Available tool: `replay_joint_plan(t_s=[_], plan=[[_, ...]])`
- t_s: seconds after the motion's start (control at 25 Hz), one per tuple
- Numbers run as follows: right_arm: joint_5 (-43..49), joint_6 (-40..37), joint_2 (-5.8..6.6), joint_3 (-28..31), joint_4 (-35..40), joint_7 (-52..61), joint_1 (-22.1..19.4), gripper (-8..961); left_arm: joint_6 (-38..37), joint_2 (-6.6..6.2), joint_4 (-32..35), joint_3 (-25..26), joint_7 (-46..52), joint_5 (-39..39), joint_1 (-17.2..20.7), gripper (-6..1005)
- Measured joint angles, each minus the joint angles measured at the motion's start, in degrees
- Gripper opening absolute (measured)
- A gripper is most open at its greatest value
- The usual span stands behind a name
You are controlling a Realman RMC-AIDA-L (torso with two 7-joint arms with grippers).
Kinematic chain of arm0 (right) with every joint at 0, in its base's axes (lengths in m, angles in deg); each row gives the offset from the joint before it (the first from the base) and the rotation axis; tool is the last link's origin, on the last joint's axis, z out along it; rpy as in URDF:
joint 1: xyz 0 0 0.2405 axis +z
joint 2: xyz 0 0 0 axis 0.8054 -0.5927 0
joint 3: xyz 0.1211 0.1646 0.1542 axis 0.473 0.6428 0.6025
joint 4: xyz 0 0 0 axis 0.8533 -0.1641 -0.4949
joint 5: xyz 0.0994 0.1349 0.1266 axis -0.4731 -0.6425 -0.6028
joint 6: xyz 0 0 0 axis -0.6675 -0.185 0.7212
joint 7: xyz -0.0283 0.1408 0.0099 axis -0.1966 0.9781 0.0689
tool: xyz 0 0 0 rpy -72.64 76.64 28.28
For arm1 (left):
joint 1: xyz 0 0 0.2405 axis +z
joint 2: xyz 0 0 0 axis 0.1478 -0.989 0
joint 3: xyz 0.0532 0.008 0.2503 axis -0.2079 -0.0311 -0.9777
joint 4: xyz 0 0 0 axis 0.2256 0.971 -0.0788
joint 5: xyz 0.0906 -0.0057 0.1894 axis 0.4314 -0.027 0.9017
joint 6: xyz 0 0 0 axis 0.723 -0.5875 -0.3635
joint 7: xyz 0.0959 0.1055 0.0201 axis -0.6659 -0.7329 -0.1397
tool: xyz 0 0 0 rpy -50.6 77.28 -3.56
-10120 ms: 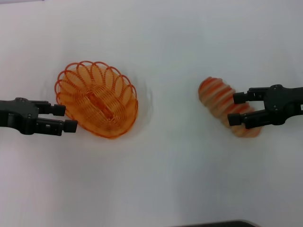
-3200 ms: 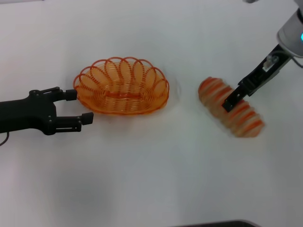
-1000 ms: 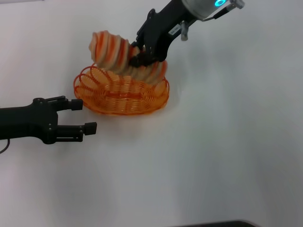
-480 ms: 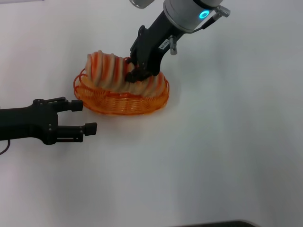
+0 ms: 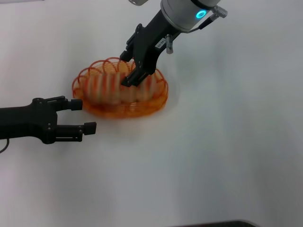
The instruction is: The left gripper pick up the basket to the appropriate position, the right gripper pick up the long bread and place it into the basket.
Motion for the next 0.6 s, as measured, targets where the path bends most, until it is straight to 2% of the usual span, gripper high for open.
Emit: replay_joint_plan(t_s=[0.2,0.24,0.32,0.36,0.44,0.6], plan=[[-1.7,0.2,0.02,0.0,0.2,-0.1,-0.8,703,0.0,-0.18,0.1,0.1,0.0,0.0,-0.2,904],[-2.4,0.2,0.05,0.1,0.6,-0.2,-1.3,702,0.0,-0.18,0.1,0.2,0.0,0.0,-0.2,904],[-6.2,-0.9,0.34,0.3,3.3,-1.0,-5.0,701,0.2,-0.18,0.1,0.6,0.0,0.0,-0.2,904],[-6.2,-0.9,0.34,0.3,3.3,-1.0,-5.0,701,0.3,-0.18,0.1,1.1,0.0,0.0,-0.2,904],[-10.2,-1.9,0.35,0.3,6.7,-1.6,-9.1,700,0.5,-0.23,0.1,2.3,-0.2,0.0,-0.2,903],[-21.5,-3.5,0.32,0.4,12.3,-4.4,-19.8,698,1.1,-0.7,0.2,5.4,-0.4,-0.4,-0.2,903]])
